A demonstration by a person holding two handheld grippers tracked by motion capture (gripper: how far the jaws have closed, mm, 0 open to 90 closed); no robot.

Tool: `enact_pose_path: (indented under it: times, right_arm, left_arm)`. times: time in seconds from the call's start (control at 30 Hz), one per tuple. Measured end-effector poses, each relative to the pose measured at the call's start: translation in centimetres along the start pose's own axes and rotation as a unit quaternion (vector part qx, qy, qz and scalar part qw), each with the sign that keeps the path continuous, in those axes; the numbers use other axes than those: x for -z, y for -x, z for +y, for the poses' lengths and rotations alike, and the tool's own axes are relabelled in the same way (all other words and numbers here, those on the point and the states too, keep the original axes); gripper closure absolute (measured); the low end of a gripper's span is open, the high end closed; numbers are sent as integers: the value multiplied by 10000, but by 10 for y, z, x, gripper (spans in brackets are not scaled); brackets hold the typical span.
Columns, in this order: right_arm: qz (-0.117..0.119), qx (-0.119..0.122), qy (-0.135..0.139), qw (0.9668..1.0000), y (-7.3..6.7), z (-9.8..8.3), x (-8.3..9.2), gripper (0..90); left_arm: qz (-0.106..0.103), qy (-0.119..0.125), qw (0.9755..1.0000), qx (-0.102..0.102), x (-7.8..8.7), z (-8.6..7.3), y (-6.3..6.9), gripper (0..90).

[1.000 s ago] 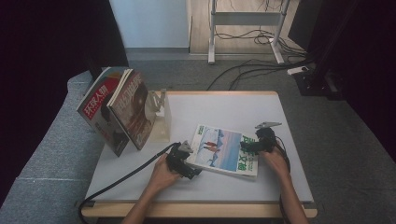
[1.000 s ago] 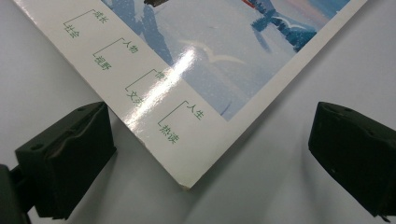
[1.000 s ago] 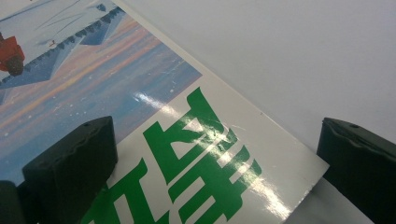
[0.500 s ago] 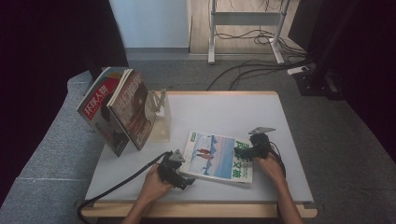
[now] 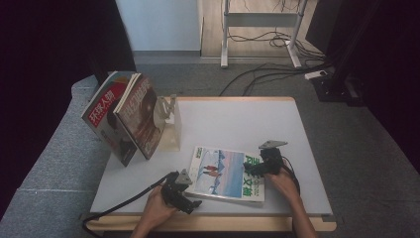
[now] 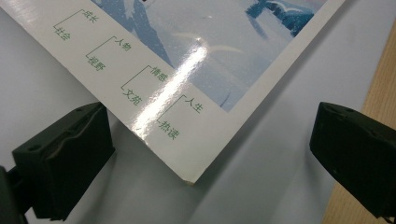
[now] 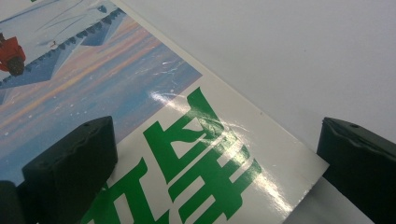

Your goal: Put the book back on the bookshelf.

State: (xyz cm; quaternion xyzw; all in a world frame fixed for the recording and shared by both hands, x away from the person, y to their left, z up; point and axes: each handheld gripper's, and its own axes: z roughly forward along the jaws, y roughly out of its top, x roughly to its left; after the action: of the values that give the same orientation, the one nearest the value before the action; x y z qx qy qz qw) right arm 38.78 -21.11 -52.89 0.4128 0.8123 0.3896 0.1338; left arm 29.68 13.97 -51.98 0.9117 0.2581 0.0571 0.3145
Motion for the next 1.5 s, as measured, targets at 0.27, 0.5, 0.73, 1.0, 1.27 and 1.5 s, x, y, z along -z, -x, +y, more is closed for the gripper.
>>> enact_pose_path:
  times: [0.27, 0.5, 0.73, 1.0, 1.27, 1.5]
  right_arm:
    - [-135, 74, 81, 9998, -3, -2, 3, 0]
    - [-313, 282, 24, 9991, -9, -5, 15, 0]
    - [-351, 359, -14, 9987, -15, -14, 26, 0]
    - [-385, 386, 45, 9985, -23, -31, 40, 0]
    - [-432, 456, 66, 9980, -34, -43, 52, 0]
    - [-364, 388, 108, 9985, -45, -54, 61, 0]
  left_arm:
    - [-35, 62, 9999, -129, 6, 5, -13, 0]
    - [20, 172, 9998, -137, 10, 20, -33, 0]
    - [68, 219, 9995, -199, 2, 41, -49, 0]
    - [172, 154, 9994, -266, -10, 56, -63, 0]
    - [81, 237, 9995, -169, -15, 70, -80, 0]
    - [34, 276, 9994, -189, -24, 81, -88, 0]
